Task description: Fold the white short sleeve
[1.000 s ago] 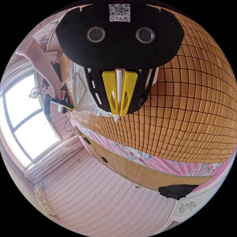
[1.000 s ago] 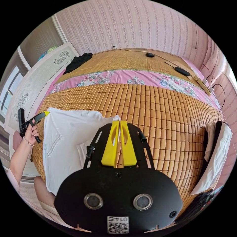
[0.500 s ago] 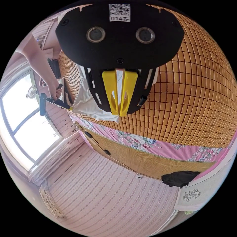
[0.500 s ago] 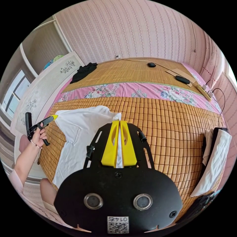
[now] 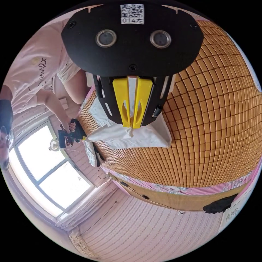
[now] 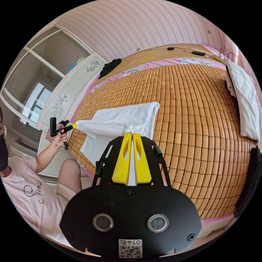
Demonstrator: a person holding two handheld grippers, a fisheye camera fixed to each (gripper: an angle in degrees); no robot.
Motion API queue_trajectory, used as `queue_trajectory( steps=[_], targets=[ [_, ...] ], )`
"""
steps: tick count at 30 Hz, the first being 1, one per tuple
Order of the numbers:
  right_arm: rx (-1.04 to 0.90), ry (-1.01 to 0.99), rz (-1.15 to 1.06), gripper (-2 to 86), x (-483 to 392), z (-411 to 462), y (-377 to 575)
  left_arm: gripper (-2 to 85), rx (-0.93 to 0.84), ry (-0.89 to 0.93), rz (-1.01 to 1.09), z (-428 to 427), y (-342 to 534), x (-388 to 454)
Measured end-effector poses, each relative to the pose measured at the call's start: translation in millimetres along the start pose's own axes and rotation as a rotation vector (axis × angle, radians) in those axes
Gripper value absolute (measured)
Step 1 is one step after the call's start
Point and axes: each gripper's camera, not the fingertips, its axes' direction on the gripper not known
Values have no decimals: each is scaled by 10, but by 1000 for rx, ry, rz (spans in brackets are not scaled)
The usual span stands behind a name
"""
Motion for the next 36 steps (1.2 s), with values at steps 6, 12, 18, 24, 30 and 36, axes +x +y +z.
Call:
queue_trajectory(
  steps=[6,12,18,24,30,36],
  targets=[
    [-83,76,90,3,75,489,556,-8,-111,-1,-247,498,889,-176],
    [21,84,48,6,-78,198,579,-6,-21,-12,-215,308,990,-40],
    [-86,126,93,17,-26,556,712,21,-199,-132,-165,707,1146,56],
    [-31,237,45,35,-143,173,567,49,-124,-33,-245,411,1254,9],
    [-54,115,-133,63,-676,499,31,42,-106,-153,-89,466,949,343],
    [-189,96,-137,75,-967,1313,-143,71,-139,-117,-44,1405,607,667]
  ],
)
